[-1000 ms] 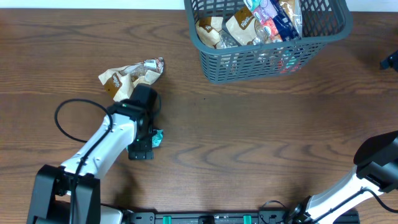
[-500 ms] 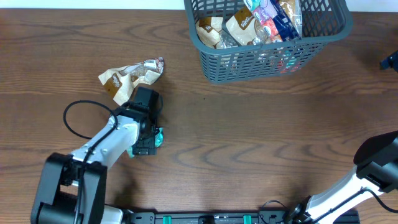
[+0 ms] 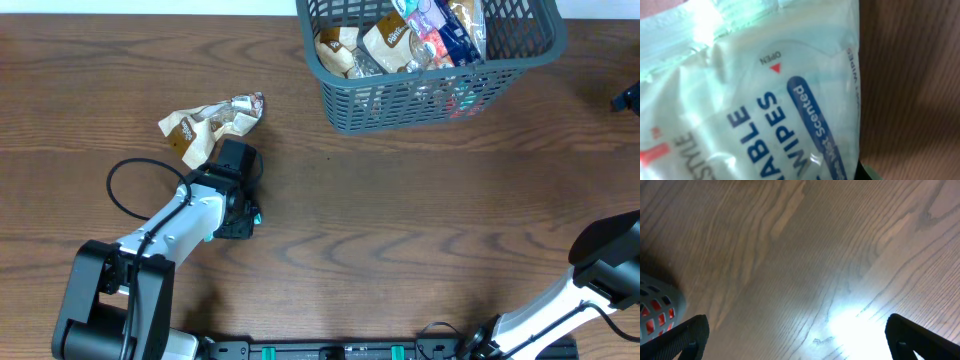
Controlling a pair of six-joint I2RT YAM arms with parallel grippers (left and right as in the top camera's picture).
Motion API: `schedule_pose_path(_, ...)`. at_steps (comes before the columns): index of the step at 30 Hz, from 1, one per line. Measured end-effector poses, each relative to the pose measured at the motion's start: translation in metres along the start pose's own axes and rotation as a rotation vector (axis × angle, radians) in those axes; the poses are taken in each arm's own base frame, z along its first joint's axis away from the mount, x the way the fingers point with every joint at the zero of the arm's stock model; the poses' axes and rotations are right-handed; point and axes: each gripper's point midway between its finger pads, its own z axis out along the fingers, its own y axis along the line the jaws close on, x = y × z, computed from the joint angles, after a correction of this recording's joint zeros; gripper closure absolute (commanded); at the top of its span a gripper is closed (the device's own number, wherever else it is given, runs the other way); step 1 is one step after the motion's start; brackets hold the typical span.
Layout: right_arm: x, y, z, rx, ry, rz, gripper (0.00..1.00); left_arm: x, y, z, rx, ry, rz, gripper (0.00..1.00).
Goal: Pack container
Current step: 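Lower the left gripper and grasp the teal wipes pack, then carry the wipes pack to the basket and release it inside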
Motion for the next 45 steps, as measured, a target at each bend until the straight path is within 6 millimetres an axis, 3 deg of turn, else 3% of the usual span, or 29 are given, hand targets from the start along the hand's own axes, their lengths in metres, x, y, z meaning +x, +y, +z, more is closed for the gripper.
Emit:
schedule_pose_path(7, 0.000, 0.000, 0.000, 0.000, 0.000, 0.000, 0.01, -0.001, 0.001, -0.004, 0.003, -0.004, 0.174, 0.94)
schedule_pose_path(11, 0.000, 0.000, 0.000, 0.000, 0.000, 0.000, 0.01, -0.010, 0.000, -0.035, -0.012, -0.063, 0.305, 0.94)
schedule_pose_path(13, 0.000, 0.000, 0.000, 0.000, 0.000, 0.000, 0.01, -0.013, -0.021, -0.065, 0.050, -0.106, 0.375, 0.94)
schedule_pose_path(16, 0.000, 0.000, 0.000, -0.001, 0.001, 0.000, 0.01, -0.009, -0.070, -0.127, 0.222, -0.188, 0.507, 0.94)
schedule_pose_path(20, 0.000, 0.000, 0.000, 0.000, 0.000, 0.000, 0.01, 0.013, -0.135, -0.228, 0.506, -0.286, 0.681, 0.94)
schedule_pose_path(26, 0.000, 0.000, 0.000, 0.000, 0.000, 0.000, 0.01, 0.046, -0.196, -0.355, 0.931, -0.389, 0.745, 0.94)
schedule_pose_path(28, 0.000, 0.000, 0.000, 0.000, 0.000, 0.000, 0.01, 0.054, -0.210, -0.388, 1.071, -0.414, 0.725, 0.94)
schedule_pose_path(32, 0.000, 0.000, 0.000, 0.000, 0.000, 0.000, 0.01, 0.070, -0.231, -0.429, 1.274, -0.443, 0.682, 0.94)
schedule_pose_path(36, 0.000, 0.000, 0.000, 0.000, 0.000, 0.000, 0.01, 0.104, -0.253, -0.439, 1.411, -0.417, 0.670, 0.94)
schedule_pose_path(38, 0.000, 0.000, 0.000, 0.000, 0.000, 0.000, 0.01, 0.125, -0.264, -0.426, 1.428, -0.386, 0.680, 0.94)
schedule_pose_path(45, 0.000, 0.000, 0.000, 0.000, 0.000, 0.000, 0.01, 0.186, -0.288, -0.332, 1.310, -0.276, 0.743, 0.94)
